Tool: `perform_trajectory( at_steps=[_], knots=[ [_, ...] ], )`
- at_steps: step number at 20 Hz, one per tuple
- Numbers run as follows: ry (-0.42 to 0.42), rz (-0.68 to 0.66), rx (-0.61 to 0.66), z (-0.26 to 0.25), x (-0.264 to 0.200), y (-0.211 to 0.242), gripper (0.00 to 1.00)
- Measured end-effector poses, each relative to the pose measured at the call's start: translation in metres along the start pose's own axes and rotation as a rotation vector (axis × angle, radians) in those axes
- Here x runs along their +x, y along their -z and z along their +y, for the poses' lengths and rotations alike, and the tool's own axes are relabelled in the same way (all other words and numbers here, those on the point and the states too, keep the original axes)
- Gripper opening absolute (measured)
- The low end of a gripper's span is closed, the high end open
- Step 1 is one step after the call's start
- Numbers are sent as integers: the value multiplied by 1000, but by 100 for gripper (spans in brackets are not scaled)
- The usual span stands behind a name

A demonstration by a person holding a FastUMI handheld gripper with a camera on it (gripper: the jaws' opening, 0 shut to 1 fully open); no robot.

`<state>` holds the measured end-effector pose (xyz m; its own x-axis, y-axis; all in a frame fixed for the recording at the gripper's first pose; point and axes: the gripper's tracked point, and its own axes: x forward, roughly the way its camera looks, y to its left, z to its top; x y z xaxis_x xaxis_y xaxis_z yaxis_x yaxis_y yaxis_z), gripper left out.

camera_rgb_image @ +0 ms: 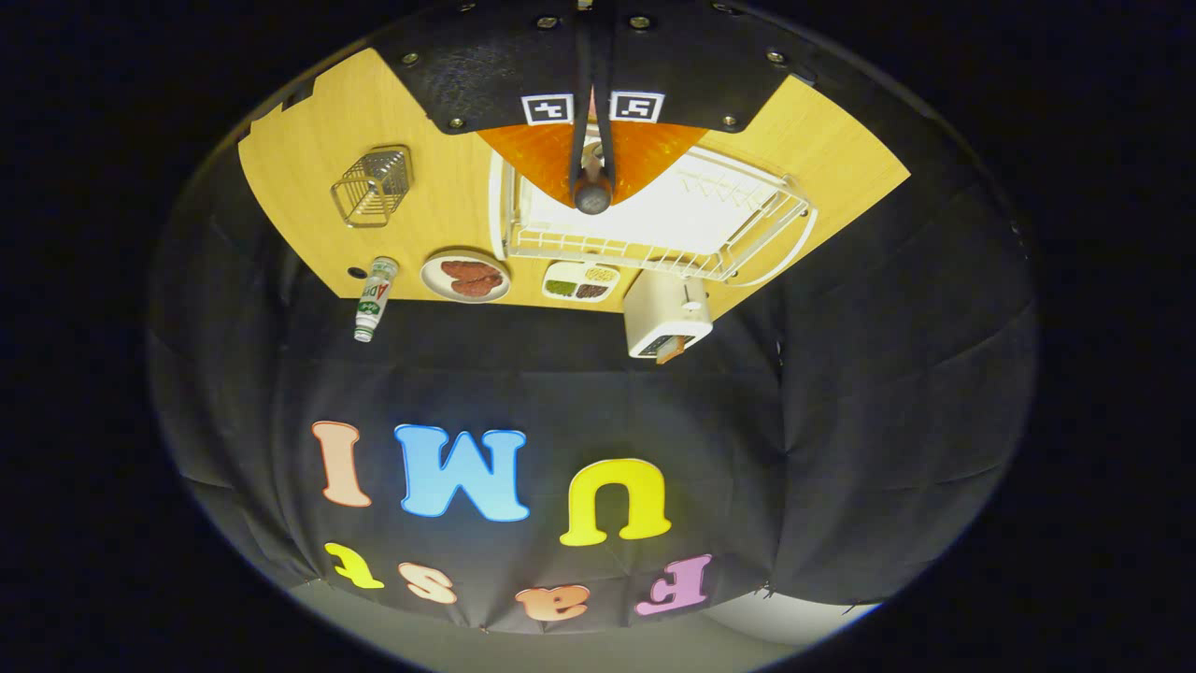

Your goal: Take the plate from the dish rack, then take the spoon from the basket and place it into the plate.

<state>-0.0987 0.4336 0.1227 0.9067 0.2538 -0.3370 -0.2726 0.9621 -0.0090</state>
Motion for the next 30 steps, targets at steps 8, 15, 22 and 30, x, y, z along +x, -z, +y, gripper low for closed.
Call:
perform_trajectory(
  at_steps=[8, 15, 22, 30],
  knots=[
    [-102, 171, -81, 45, 12, 71, 0],
    [-168, 220, -101, 63, 20, 87, 0],
    [-180, 242, -99, 63, 27, 83, 0],
    [-126, 243, -106, 44, 28, 74, 14]
  ],
)
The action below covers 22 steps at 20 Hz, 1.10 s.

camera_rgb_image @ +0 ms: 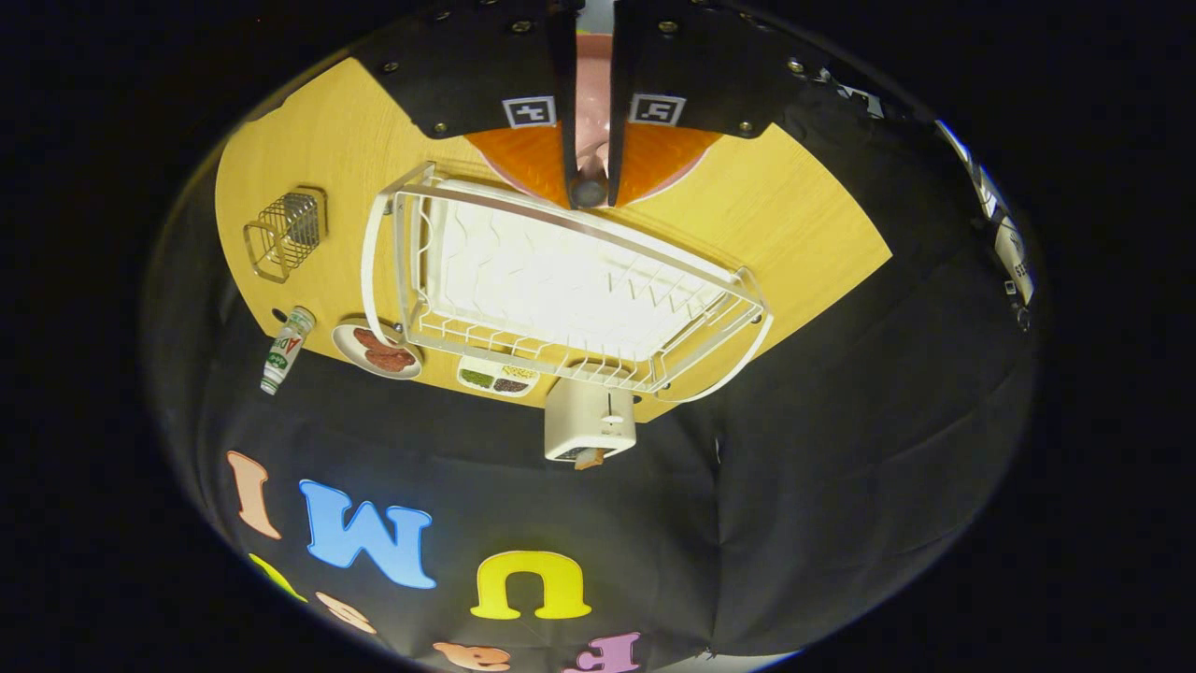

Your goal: Take the plate from the dish rack, then take the spoon from the basket and place it into the plate.

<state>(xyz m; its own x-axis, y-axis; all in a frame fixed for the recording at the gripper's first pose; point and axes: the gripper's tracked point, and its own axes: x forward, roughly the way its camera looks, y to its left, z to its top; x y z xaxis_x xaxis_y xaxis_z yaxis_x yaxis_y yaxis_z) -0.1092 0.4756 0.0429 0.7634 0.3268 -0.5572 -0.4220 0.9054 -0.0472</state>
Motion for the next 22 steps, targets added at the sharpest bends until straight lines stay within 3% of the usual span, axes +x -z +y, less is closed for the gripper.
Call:
perform_trajectory(
  at_steps=[4, 6, 8, 9, 16, 22],
  knots=[
    [0, -8, 17, -10, -9, -9, 16],
    [17, -35, 23, -18, -12, -20, 28],
    [21, -54, 44, -23, -14, -26, 33],
    [29, -61, 56, -27, -17, -30, 41],
    [104, -130, 101, -63, -35, -55, 42],
    [228, -322, 96, -118, -86, -135, 42]
  ],
)
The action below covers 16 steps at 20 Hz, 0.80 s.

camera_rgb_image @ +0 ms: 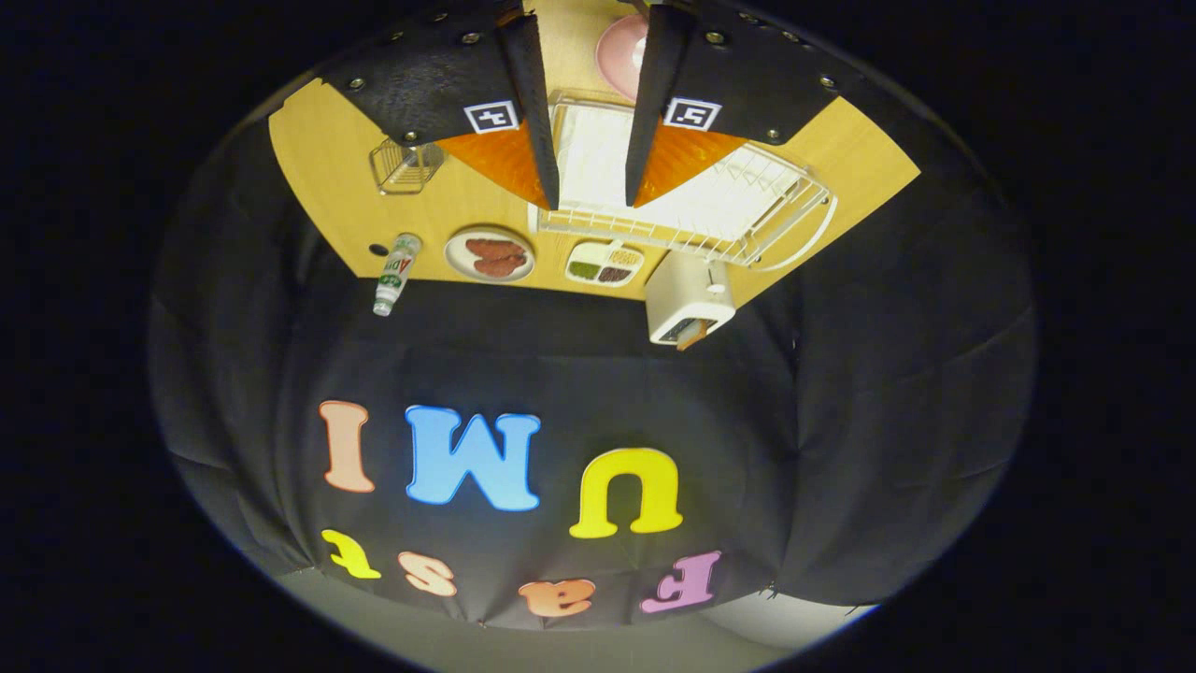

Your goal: Take the plate from the dish rack, then take the spoon from the basket and place it into the plate.

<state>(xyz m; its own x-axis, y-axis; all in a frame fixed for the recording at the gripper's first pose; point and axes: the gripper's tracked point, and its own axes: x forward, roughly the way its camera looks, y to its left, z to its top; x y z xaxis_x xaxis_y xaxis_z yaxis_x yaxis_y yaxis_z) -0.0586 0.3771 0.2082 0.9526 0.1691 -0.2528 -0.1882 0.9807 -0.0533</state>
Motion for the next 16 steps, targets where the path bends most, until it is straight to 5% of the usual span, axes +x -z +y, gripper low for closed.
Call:
perform_trajectory(
  at_steps=[7, 16],
  knots=[
    [137, -164, 12, -73, -9, -96, 42],
    [262, -162, 105, -177, 0, -85, 42]
  ],
)
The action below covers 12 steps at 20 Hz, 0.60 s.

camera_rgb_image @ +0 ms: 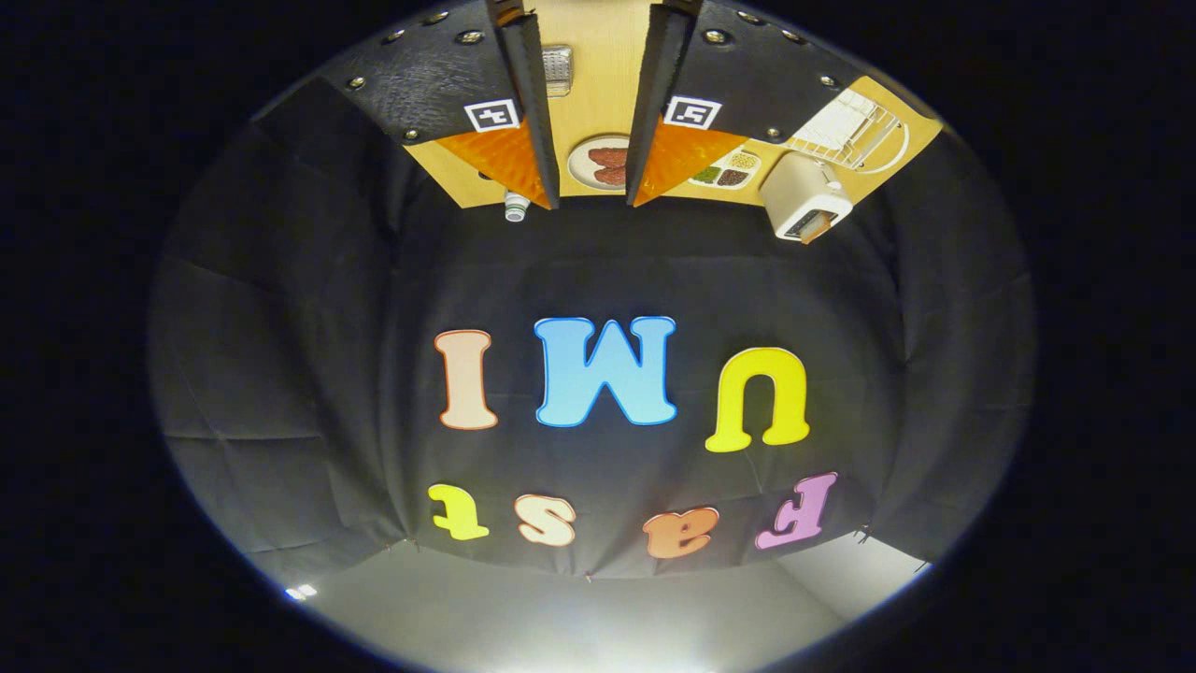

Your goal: Take the plate from the dish rack, then take the spoon from the basket and place it into the plate.

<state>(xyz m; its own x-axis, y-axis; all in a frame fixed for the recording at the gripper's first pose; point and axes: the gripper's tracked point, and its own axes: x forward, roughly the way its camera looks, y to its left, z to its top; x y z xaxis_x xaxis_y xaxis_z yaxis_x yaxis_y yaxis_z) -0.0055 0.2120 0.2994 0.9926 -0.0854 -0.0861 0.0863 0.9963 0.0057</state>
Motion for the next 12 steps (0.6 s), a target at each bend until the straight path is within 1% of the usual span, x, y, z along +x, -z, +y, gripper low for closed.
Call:
perform_trajectory(
  at_steps=[3, 5, 6, 7, 9, 12],
  knots=[
    [3, -44, 62, -29, 11, 7, 44],
    [39, -81, 85, -61, 20, 17, 71],
    [60, -93, 84, -78, 22, 24, 78],
    [53, -115, 77, -89, 27, 30, 78],
    [61, -146, 60, -113, 33, 42, 98],
    [99, -160, 4, -150, 48, 72, 97]
  ],
)
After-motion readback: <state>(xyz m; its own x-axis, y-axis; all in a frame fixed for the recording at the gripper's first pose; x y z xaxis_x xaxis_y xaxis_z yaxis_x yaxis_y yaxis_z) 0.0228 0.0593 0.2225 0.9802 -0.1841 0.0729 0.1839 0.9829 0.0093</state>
